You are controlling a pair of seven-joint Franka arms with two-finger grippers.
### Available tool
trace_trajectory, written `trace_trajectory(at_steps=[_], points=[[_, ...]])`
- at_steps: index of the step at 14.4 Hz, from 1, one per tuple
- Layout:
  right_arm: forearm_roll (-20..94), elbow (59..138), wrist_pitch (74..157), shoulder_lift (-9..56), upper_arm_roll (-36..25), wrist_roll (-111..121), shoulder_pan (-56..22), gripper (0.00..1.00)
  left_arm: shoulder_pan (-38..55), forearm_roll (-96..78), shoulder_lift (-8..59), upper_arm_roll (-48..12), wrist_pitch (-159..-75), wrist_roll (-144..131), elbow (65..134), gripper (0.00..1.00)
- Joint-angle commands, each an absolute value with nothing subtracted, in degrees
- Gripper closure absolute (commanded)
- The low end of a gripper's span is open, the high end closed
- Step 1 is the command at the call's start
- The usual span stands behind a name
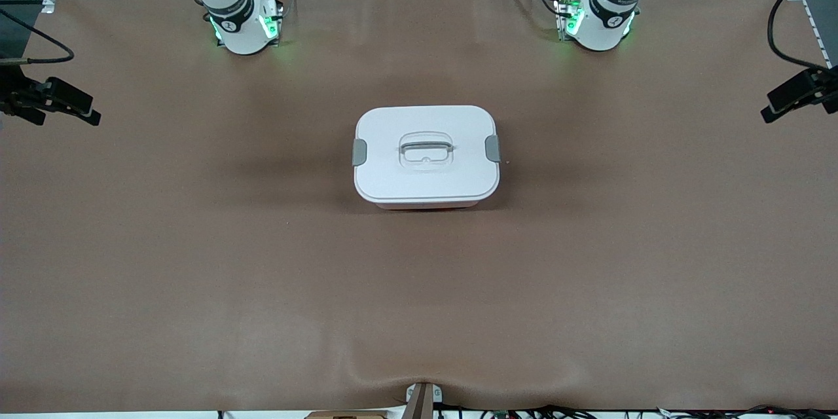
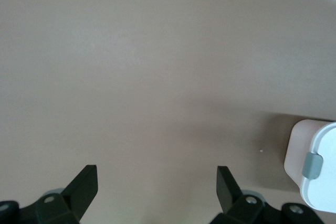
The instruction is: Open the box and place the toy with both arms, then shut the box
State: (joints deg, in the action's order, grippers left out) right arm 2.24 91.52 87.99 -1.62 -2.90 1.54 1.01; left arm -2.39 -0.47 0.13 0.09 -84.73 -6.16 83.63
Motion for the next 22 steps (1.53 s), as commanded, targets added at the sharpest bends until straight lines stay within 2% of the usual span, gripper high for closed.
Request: trace_trajectory(at_steps=[1,22], points=[[3.3,91.1,87.5,-1.8,-2.6,2.0,1.6,0.0,-1.5,-1.7,-3.2,1.3,-84.2,-2.2,87.4,0.0],[3.3,91.1,87.6,-1.8,-2.6,1.9,1.6,0.0,0.0,0.2,-3.1,1.8,-84.5,-2.0,88.3,0.0]])
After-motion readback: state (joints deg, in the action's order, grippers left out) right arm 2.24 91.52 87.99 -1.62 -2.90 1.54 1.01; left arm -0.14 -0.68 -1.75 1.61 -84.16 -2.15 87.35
